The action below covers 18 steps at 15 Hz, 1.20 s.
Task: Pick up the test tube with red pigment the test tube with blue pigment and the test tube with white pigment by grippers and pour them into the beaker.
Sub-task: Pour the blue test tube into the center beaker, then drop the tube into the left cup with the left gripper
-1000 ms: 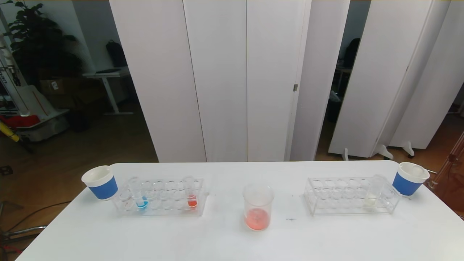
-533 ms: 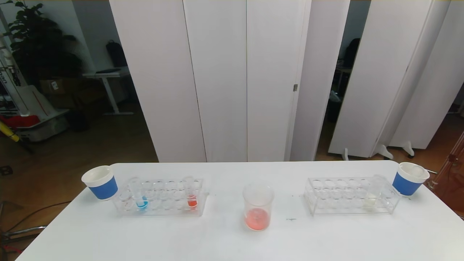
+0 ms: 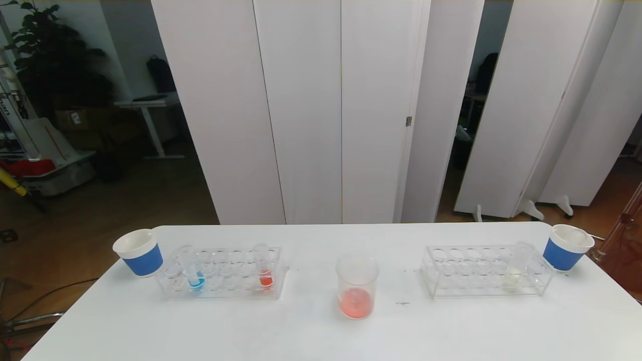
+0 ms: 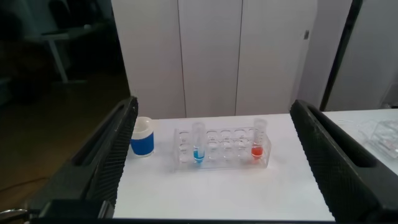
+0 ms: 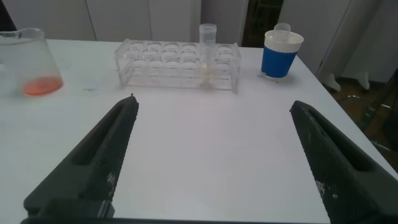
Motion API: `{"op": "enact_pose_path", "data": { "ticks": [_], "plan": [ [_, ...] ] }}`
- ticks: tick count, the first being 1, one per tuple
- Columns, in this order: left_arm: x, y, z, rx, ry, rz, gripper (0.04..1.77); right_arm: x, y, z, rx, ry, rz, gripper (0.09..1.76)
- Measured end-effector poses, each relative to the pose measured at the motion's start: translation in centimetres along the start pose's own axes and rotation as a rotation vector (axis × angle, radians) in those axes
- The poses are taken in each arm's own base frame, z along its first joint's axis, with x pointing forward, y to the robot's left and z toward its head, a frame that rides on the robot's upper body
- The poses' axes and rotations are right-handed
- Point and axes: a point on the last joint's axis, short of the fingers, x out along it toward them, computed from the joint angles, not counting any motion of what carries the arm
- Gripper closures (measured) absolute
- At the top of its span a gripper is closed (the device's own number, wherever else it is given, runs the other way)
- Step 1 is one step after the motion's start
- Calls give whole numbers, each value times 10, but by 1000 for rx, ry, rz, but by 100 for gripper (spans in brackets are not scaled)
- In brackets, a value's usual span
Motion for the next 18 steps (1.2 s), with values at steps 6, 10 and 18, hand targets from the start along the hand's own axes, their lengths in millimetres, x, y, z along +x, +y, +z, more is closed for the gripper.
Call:
{"op": "enact_pose_path", "data": {
  "ticks": [6, 10, 18],
  "plan": [
    [82, -6, 14, -83, 32, 6, 6, 0, 0, 0, 0, 0, 0, 10],
    [126, -9, -6, -75, 137, 9, 6, 0, 0, 0, 0, 0, 0, 10],
    [171, -14, -83, -56, 299, 0, 6, 0, 0, 0, 0, 0, 0, 10]
  ]
}}
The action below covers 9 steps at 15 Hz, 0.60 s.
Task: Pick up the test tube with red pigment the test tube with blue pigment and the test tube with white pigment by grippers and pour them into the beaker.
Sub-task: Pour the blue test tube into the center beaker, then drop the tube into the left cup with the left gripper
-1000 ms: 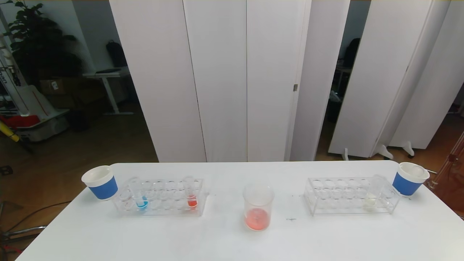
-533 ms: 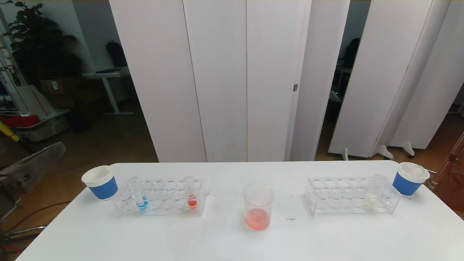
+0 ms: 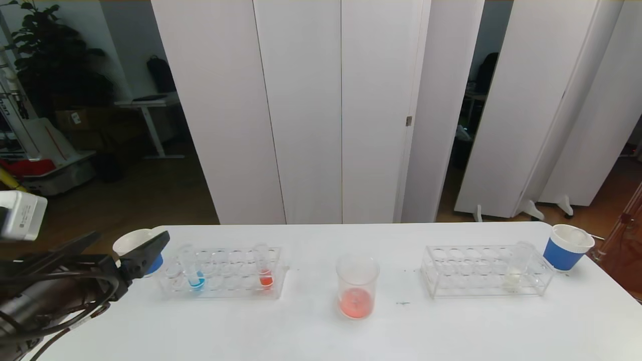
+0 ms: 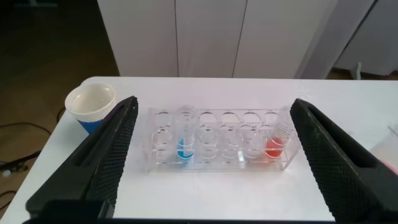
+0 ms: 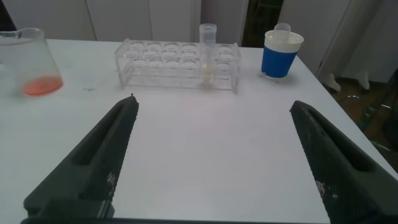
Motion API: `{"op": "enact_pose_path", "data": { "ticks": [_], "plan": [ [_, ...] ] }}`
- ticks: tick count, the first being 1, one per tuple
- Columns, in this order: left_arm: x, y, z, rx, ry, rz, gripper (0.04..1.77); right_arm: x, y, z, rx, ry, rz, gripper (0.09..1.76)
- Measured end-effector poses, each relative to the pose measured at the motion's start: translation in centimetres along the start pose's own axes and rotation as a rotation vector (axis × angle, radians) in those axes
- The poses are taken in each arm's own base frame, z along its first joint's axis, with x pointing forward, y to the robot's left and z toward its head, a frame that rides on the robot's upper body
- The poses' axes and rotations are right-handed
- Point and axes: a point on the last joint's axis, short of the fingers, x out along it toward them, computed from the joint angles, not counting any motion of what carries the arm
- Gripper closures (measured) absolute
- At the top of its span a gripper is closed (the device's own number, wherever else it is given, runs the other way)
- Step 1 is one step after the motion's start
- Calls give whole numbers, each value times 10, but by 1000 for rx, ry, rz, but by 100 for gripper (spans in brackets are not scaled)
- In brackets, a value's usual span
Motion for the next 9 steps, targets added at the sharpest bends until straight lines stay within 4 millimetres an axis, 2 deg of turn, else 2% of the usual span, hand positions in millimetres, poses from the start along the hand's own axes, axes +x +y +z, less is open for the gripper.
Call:
{"op": "enact_pose_path", "data": {
  "ticks": [4, 9],
  "plan": [
    [18, 0, -24, 6, 93, -46, 6, 0, 0, 0, 0, 0, 0, 10],
    [40, 3, -38, 2, 131, -42, 6, 0, 0, 0, 0, 0, 0, 10]
  ]
}}
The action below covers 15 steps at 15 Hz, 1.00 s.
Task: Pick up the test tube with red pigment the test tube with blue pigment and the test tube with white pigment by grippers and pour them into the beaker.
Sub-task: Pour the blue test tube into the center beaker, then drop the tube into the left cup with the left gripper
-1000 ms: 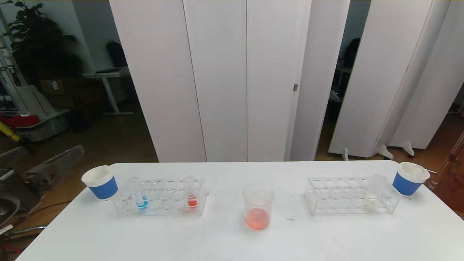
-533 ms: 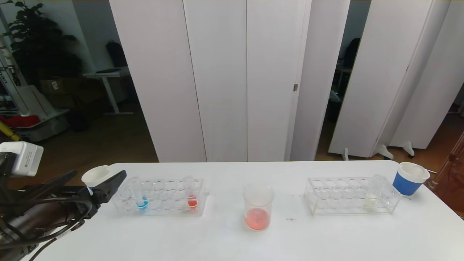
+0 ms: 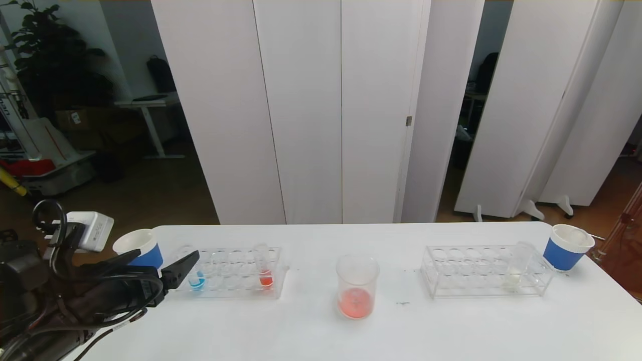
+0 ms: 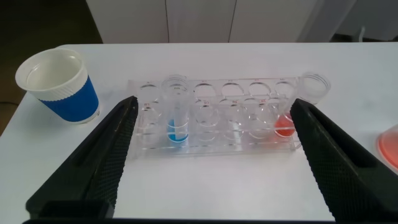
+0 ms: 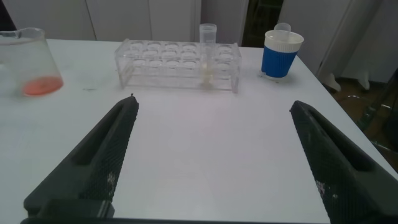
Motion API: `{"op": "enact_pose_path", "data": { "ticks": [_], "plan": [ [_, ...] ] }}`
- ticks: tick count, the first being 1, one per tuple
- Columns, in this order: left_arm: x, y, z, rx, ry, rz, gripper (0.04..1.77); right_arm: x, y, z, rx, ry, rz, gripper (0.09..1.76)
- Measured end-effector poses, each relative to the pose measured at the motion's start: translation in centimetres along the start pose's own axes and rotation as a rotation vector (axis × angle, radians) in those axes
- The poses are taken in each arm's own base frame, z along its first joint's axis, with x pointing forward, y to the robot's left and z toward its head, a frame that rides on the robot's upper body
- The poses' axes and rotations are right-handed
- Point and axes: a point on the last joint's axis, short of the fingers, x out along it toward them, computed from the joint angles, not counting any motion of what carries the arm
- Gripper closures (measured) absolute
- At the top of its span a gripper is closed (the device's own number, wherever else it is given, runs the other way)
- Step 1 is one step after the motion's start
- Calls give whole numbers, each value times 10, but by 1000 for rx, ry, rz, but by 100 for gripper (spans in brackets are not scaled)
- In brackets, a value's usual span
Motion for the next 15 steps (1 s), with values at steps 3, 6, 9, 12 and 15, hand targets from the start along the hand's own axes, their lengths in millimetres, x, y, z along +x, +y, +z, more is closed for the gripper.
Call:
{"op": "enact_pose_path", "data": {
  "ticks": [3, 6, 9, 12, 15],
  "plan": [
    [14, 1, -7, -2, 14, 3, 6, 0, 0, 0, 0, 0, 0, 10],
    [25, 3, -13, -4, 35, 8, 6, 0, 0, 0, 0, 0, 0, 10],
    [36, 6, -18, -11, 50, 23, 6, 0, 0, 0, 0, 1, 0, 10],
    [47, 8, -21, -13, 59, 30, 6, 0, 0, 0, 0, 0, 0, 10],
    [56, 11, -24, -21, 59, 39, 6, 0, 0, 0, 0, 0, 0, 10]
  ]
}}
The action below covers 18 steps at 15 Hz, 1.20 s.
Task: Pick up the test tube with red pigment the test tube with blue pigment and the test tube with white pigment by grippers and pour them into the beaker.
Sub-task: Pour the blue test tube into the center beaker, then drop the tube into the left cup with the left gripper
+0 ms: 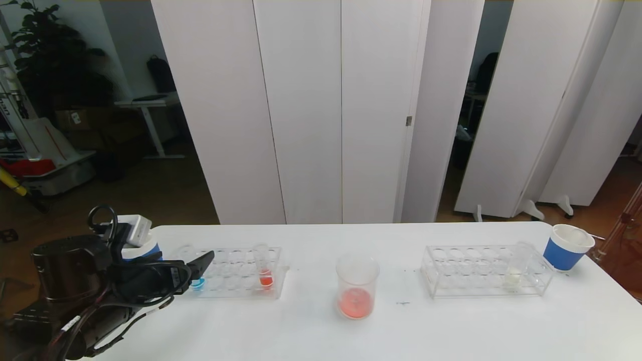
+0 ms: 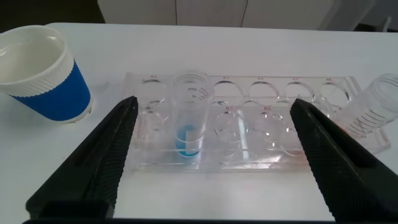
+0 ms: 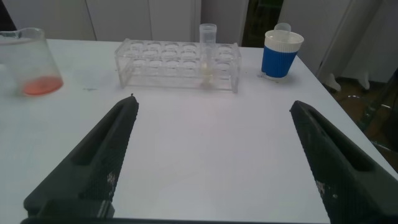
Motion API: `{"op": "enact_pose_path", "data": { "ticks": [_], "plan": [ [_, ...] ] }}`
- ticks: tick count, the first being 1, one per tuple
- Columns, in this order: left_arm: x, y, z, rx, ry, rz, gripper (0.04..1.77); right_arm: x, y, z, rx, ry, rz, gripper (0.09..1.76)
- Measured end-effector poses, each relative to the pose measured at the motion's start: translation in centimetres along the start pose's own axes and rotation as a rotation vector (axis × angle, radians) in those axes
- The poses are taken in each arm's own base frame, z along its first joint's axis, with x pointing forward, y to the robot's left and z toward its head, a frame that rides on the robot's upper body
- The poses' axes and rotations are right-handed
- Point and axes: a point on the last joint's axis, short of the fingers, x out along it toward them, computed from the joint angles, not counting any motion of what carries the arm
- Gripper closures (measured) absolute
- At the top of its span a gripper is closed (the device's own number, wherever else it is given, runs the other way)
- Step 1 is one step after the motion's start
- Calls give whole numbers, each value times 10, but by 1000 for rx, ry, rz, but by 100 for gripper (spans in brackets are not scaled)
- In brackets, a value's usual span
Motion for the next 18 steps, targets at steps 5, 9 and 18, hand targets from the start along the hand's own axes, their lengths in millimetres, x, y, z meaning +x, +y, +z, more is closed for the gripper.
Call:
{"op": "enact_pose_path", "data": {
  "ticks": [5, 9, 18],
  "plan": [
    [14, 7, -7, -10, 7, 21, 6, 0, 0, 0, 0, 0, 0, 10],
    [24, 11, -9, -14, 13, 34, 6, 0, 0, 0, 1, 0, 0, 10],
    [36, 17, -15, -19, -37, 54, 6, 0, 0, 0, 1, 0, 0, 10]
  ]
}}
